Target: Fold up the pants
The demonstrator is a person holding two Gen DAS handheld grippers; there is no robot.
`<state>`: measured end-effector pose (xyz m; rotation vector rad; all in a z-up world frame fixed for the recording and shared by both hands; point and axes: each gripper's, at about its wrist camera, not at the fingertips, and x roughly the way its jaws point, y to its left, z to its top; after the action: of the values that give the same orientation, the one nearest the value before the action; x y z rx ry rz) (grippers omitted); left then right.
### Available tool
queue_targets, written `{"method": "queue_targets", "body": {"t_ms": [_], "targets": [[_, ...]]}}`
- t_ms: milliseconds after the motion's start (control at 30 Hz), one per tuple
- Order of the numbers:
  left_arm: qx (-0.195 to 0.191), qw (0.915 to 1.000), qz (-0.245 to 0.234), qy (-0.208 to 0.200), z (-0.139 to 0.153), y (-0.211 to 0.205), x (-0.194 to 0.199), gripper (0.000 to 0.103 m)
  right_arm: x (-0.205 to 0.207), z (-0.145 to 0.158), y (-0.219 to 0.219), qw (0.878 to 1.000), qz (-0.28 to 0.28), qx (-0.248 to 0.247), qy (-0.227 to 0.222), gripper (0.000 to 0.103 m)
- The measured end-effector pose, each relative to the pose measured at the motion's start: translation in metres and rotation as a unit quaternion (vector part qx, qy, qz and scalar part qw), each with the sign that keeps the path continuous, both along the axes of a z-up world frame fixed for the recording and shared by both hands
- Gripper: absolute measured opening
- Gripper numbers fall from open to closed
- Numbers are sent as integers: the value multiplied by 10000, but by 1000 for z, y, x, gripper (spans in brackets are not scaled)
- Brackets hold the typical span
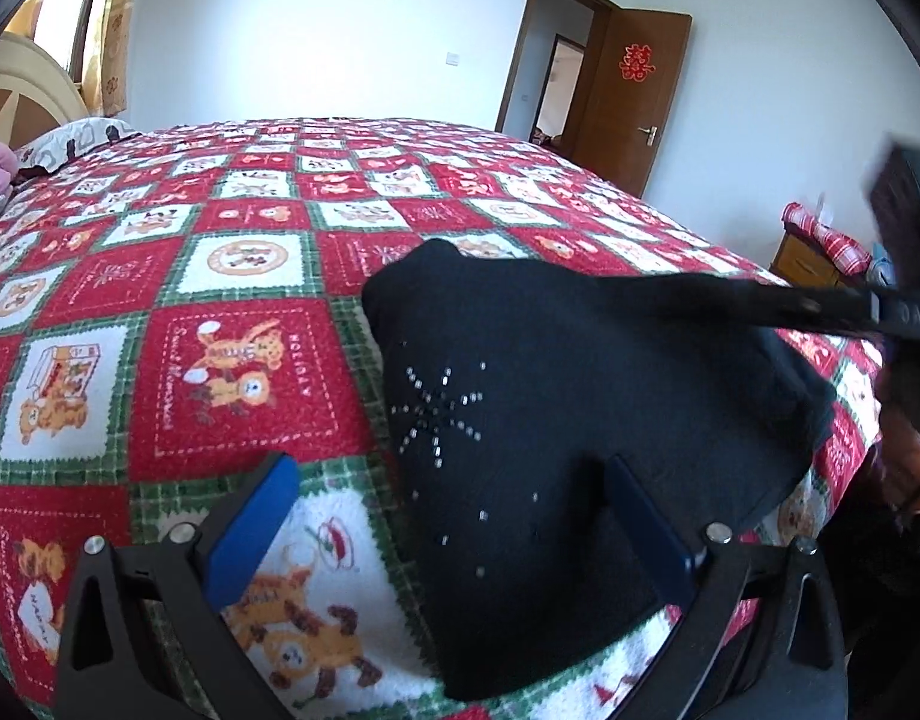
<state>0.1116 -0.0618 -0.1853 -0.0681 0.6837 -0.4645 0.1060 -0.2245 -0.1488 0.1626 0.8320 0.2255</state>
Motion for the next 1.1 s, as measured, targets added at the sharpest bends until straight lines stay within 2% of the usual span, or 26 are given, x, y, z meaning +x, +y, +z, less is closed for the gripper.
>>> {"method": "queue_targets", "body": {"t_ms": [133, 233, 333, 600, 800, 867, 933, 1000, 1100], "targets": [[107, 9999, 23, -8, 0, -8, 4, 103, -35, 0, -68, 9931, -1147, -249, -77, 56], [234, 9997, 19, -9, 0, -13, 5, 103, -46, -21, -108, 9884, -1500, 9, 241, 56], [266, 9996, 32, 0, -1, -15, 7, 103, -49, -30, -114, 9883, -1479, 310, 204, 56], [213, 9998, 57, -9, -3, -14, 9, 103, -49, -38, -82, 9946, -1038, 86, 30, 58], [141, 9998, 63, 118, -1, -15, 14, 103, -41, -47, -95, 9920, -1120, 573, 121, 58], [127, 9999, 34, 106, -1, -14, 12, 103, -42, -45, -96, 9914, -1130, 658, 99, 57], [36, 9999, 44, 90, 1, -12, 10, 103, -45, -43, -97, 9914, -1101, 702, 60, 50], [-22, 10000, 39, 53, 1, -11, 8, 99, -47, -43, -99, 9908, -1107, 782, 38, 46], [-58, 10000, -24, -24, 1, -12, 9, 92, -47, -45, -105, 9883, -1130, 1019, 52, 45]]}}
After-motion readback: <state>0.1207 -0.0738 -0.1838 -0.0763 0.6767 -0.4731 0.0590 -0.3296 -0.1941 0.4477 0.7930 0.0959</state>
